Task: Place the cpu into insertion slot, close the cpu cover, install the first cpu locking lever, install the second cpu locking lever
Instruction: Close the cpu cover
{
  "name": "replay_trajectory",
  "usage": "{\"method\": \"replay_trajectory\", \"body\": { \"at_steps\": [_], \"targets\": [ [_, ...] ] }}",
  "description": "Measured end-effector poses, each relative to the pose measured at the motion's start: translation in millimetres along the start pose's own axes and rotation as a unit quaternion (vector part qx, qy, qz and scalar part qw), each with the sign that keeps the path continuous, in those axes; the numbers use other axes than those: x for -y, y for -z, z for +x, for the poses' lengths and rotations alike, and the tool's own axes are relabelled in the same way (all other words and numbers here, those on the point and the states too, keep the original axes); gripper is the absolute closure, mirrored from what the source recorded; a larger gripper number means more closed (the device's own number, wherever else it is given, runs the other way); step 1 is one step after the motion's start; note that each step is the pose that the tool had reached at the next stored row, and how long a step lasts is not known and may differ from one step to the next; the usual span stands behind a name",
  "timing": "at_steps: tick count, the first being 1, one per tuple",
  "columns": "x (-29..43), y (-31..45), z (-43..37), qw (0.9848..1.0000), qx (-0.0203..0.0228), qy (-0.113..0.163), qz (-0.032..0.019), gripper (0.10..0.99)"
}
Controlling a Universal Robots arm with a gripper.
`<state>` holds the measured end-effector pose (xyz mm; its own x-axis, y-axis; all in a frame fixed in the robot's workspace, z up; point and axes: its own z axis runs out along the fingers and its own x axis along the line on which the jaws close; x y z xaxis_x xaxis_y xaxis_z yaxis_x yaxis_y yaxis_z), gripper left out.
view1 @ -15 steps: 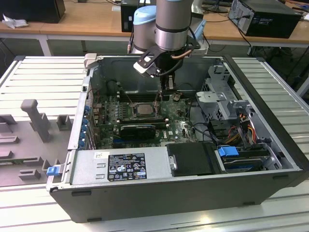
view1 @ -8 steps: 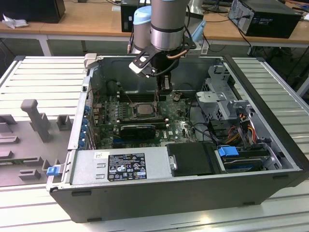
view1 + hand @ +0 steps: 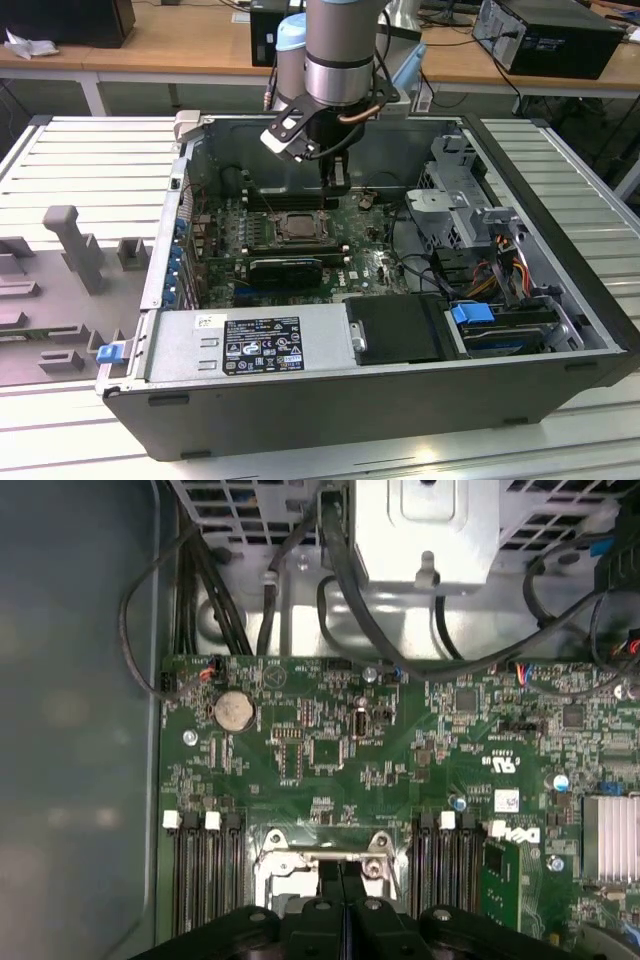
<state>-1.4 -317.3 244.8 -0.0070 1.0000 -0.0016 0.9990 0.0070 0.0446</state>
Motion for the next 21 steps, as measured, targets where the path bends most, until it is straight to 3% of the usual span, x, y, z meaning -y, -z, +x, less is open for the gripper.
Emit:
{"method": "replay_trajectory", "body": {
  "at_steps": [1,3,6,21],
  "targets": [
    [1.3,-1.8,0.0,1.0,0.0,0.0,0.0,0.98],
    [13.1,-6.3,0.1,1.0,-0.0001,0.001,0.0013,0.98],
    [21.7,-7.2,0.2,1.0,-0.0002,0.002,0.0053,0.98],
    [41.4,-6.9,0.5,1.0,-0.0001,0.002,0.0058,0.98]
  ]
}}
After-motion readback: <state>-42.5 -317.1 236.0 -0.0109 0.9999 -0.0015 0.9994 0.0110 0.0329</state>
